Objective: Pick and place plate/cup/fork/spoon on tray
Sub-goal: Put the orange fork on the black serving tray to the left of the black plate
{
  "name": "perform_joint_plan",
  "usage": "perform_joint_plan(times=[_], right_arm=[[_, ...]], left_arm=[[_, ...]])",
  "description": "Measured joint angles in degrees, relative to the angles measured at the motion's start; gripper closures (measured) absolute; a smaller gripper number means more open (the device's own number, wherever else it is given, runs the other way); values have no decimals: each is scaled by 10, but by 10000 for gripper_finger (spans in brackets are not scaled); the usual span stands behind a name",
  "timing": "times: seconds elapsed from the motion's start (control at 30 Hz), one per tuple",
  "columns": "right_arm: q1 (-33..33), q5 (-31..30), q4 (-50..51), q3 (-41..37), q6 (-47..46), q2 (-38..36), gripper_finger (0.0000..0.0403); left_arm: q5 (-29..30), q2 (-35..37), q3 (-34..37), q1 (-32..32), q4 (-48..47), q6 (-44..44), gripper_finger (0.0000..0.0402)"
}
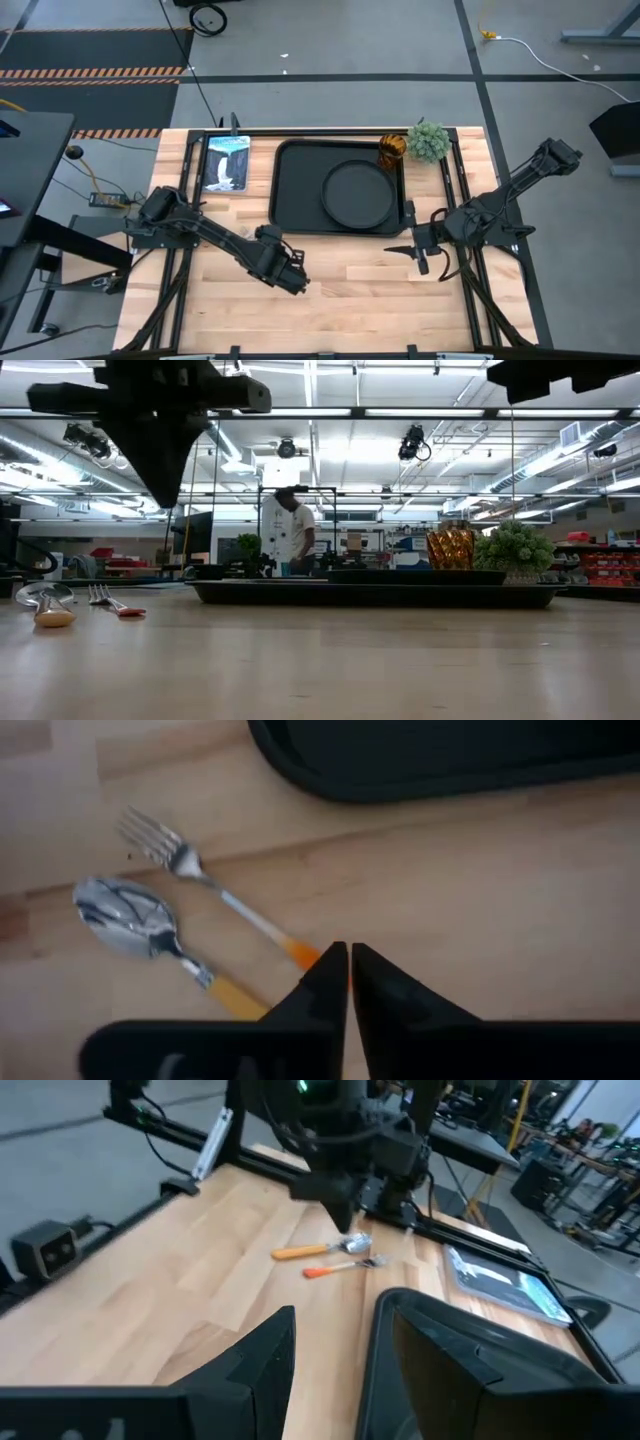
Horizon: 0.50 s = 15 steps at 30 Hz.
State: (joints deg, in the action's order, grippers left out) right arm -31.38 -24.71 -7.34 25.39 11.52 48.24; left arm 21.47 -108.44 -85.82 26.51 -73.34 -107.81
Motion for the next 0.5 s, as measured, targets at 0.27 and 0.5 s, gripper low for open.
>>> perform_joint_plan(times=[0.27,0.5], right_arm=[[0,33,16,0,-24,-27,227],[0,41,25,0,-24,-25,227]], left_arm=[[23,-10,41,-21,17,5,392],[-22,16,149,-21,114,-31,397]])
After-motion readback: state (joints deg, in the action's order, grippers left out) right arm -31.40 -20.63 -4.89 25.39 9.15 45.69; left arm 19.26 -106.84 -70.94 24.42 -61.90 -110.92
